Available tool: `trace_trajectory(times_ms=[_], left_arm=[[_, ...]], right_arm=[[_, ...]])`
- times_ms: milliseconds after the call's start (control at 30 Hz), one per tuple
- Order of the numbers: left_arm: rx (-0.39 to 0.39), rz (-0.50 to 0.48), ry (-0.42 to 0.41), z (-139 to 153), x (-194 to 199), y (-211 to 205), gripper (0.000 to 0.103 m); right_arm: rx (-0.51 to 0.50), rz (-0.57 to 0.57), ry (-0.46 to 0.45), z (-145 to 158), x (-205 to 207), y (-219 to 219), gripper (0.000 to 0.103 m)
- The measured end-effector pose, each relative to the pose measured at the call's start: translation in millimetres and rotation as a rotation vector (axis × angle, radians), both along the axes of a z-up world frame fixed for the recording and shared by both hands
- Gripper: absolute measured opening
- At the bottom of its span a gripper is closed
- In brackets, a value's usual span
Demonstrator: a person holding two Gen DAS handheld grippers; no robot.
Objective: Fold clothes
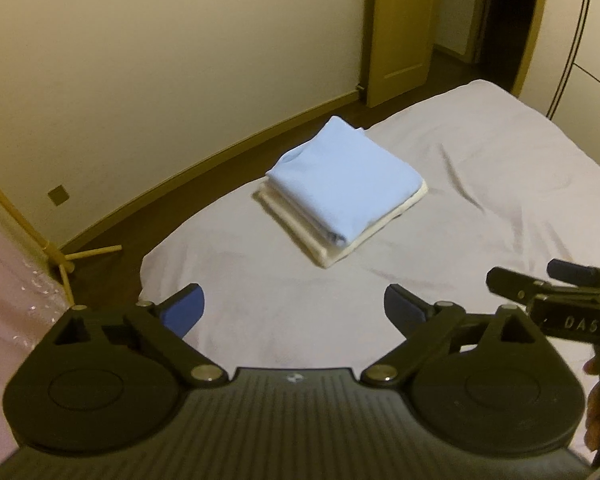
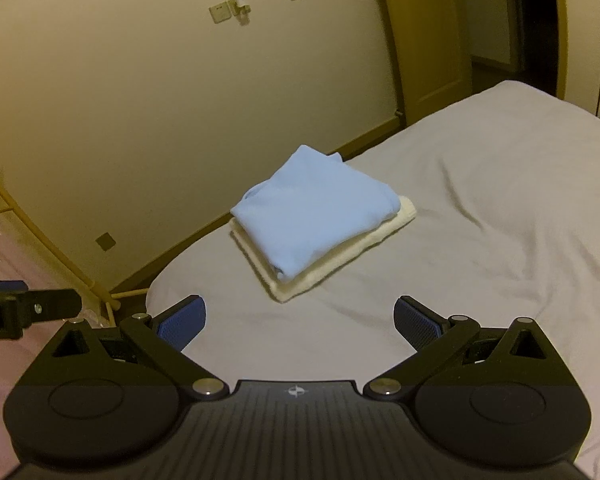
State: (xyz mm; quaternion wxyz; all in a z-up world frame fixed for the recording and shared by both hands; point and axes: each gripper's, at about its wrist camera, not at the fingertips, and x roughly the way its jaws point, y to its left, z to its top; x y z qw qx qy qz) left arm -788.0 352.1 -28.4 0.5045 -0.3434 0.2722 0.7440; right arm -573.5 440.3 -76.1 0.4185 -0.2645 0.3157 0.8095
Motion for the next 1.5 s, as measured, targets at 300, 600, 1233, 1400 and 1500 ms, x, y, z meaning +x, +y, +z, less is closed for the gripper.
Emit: trace_trajectory(times_ms=[300,600,1233,1400,1500], left_arm=[[-0.008,-0.019,0.007,-8.8,14.3,5.2,0.102],[-0.024,-0.016,-0.040,-25.6,12.2,21.9,0.102],[-0.114,0.045,-0.012,-72.0,4.6,72.4,0.102],[-0.115,0.034,-0.025,-77.7,1.6,87.6,0.102],[-0.114,0.033,-0.026,-80.5,-1.2,96.3,0.102]], right_arm=[[-0.012,0.012,-0.011,-4.0,2.3,7.4,0.103],[-0.035,0.011,-0.023,-11.9,2.3,17.3,0.103],[-0.102,0.005,-0.101,-43.1,-8.9,62.3,0.103],[-0.113,-0.001,-0.103,-48.6,-12.4,76.0,0.103],[-0.122,-0.001,-0.105,-52.6,-16.0,83.7,0.103]])
